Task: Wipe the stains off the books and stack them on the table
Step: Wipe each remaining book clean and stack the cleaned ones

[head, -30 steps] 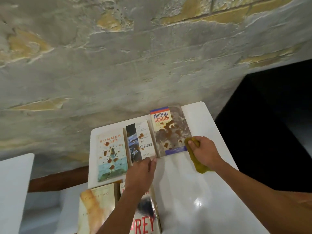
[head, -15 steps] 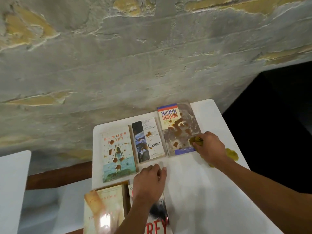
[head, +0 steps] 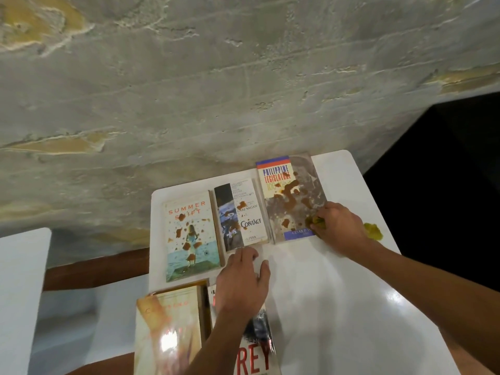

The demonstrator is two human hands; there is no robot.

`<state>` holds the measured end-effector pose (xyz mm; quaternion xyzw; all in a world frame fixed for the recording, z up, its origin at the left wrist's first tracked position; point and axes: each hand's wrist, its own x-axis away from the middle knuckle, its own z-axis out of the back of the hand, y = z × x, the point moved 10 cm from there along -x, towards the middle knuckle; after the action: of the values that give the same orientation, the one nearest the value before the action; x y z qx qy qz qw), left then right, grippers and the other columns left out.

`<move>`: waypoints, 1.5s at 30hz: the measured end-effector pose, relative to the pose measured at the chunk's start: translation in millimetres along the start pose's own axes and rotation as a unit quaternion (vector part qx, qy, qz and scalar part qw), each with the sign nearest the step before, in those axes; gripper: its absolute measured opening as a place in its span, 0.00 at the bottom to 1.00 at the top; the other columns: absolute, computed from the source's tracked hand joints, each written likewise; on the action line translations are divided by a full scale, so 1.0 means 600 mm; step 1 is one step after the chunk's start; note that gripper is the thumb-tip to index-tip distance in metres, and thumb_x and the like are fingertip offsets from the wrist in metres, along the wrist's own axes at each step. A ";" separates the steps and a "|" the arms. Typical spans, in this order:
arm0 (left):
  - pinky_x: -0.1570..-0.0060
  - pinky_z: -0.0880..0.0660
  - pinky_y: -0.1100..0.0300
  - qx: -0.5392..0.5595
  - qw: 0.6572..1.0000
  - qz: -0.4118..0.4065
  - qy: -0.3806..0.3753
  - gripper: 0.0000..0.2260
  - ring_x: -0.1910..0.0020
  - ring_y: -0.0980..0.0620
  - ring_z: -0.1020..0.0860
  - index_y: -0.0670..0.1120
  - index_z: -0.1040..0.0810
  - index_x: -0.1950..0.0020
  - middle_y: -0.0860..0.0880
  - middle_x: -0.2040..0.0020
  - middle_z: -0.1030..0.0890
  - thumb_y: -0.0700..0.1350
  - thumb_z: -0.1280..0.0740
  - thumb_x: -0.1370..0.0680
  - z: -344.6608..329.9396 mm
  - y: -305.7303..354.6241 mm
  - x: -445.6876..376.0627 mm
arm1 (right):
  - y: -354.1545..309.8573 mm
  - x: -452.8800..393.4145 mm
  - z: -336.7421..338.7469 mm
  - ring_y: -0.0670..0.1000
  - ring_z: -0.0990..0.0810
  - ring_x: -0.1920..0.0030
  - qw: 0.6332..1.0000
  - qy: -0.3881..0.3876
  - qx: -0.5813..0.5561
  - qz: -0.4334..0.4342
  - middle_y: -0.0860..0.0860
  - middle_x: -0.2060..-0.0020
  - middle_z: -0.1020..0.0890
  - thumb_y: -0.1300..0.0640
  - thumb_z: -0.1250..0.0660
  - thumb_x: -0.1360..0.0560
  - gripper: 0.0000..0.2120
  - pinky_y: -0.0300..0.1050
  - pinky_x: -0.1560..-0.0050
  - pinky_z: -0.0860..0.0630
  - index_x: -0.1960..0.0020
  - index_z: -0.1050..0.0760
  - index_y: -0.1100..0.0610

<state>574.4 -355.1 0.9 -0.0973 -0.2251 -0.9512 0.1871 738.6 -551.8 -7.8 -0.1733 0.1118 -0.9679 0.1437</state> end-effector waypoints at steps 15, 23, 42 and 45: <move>0.25 0.40 0.52 -0.094 0.995 -0.020 -0.031 0.32 0.20 0.53 0.48 0.53 0.50 0.18 0.54 0.19 0.44 0.66 0.53 0.18 -0.007 0.008 -0.012 | 0.012 -0.005 0.002 0.52 0.24 0.57 0.997 0.012 -0.051 -0.060 0.51 0.53 0.20 0.46 0.31 0.22 0.12 0.45 0.60 0.28 0.48 0.21 0.55; 0.30 0.30 0.50 -0.105 0.994 -0.014 -0.041 0.32 0.20 0.53 0.49 0.54 0.51 0.18 0.55 0.19 0.45 0.66 0.52 0.18 -0.010 0.006 -0.010 | 0.012 -0.012 0.012 0.51 0.24 0.59 0.997 0.010 -0.040 -0.066 0.50 0.55 0.21 0.46 0.31 0.22 0.12 0.45 0.60 0.28 0.50 0.26 0.55; 0.32 0.29 0.51 -0.099 0.994 -0.020 -0.030 0.32 0.21 0.52 0.46 0.55 0.50 0.18 0.55 0.21 0.43 0.68 0.52 0.19 -0.015 0.005 -0.016 | -0.058 0.009 -0.014 0.51 0.22 0.57 0.999 0.002 -0.015 0.037 0.49 0.54 0.19 0.47 0.31 0.22 0.09 0.45 0.57 0.21 0.49 0.19 0.51; 0.32 0.29 0.51 -0.100 0.994 -0.022 -0.032 0.32 0.21 0.52 0.46 0.55 0.50 0.18 0.55 0.21 0.43 0.67 0.52 0.19 -0.018 0.007 -0.013 | -0.048 -0.002 -0.008 0.50 0.21 0.59 0.999 -0.014 0.006 0.033 0.49 0.55 0.18 0.45 0.32 0.22 0.09 0.46 0.57 0.20 0.50 0.19 0.51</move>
<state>582.3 -361.0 -9.0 -0.1406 -0.1370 -0.9693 0.1482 731.2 -523.9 -5.1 -0.1824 0.1098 -0.9608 0.1778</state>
